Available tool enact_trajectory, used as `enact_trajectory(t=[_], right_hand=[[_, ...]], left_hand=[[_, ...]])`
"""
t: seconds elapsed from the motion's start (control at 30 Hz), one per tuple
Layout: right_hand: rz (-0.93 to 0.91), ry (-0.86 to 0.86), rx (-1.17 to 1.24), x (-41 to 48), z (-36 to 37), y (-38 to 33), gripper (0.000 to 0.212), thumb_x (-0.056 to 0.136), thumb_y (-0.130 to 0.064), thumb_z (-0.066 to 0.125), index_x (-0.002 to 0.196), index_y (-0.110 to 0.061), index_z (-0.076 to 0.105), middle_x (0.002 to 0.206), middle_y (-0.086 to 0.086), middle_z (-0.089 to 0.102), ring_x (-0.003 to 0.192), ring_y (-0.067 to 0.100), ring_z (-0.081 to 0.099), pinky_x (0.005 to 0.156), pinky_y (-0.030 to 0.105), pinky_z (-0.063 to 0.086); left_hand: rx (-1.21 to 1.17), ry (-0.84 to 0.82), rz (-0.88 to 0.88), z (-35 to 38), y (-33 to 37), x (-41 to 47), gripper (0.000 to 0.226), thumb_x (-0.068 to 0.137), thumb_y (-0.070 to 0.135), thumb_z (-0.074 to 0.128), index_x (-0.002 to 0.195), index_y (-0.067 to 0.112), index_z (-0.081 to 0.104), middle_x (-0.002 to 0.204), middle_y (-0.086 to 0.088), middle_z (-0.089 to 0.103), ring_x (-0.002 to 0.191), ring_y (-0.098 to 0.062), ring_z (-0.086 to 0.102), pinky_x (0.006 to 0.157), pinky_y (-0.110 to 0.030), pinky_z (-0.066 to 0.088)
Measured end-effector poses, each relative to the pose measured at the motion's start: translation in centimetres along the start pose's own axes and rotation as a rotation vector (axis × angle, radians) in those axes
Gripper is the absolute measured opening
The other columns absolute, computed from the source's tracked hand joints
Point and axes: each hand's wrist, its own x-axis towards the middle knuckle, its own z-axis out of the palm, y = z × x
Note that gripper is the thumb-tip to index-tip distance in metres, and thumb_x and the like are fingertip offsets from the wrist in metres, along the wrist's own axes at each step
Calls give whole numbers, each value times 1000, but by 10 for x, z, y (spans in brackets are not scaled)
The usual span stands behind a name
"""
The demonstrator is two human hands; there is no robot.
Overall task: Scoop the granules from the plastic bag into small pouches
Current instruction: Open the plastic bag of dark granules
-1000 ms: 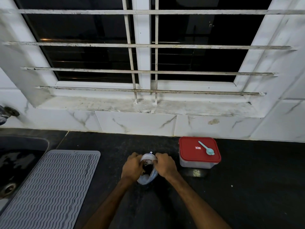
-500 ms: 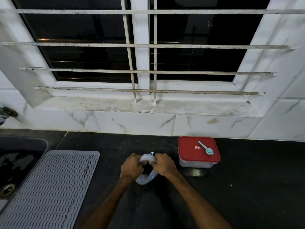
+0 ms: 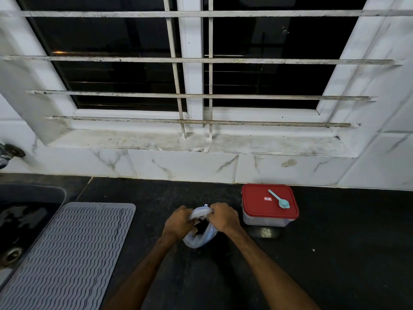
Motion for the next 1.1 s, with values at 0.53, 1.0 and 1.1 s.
enact_trajectory(t=[0.53, 1.0, 1.1], right_hand=[[-4, -14, 8, 1, 9, 12, 22, 92, -25, 54, 108, -18, 68, 105, 4, 71, 96, 23, 67, 81, 32, 51], [-19, 42, 38, 3, 13, 5, 23, 92, -28, 56, 111, -22, 67, 105, 0, 71, 96, 18, 67, 82, 32, 53], [-1, 18, 63, 3, 17, 7, 26, 93, -30, 57, 115, -21, 66, 107, 1, 71, 96, 18, 67, 82, 31, 53]], left_hand=[[-262, -14, -26, 5, 1, -2, 7, 93, 18, 59, 96, 21, 64, 98, 2, 63, 90, -14, 64, 76, -25, 49], [-283, 40, -50, 12, -3, -3, 26, 84, -4, 53, 95, 20, 54, 92, -2, 65, 86, -19, 63, 76, -36, 53], [-370, 46, -53, 14, -5, -4, 27, 88, -2, 52, 101, 21, 58, 93, 2, 66, 86, -16, 65, 77, -34, 54]])
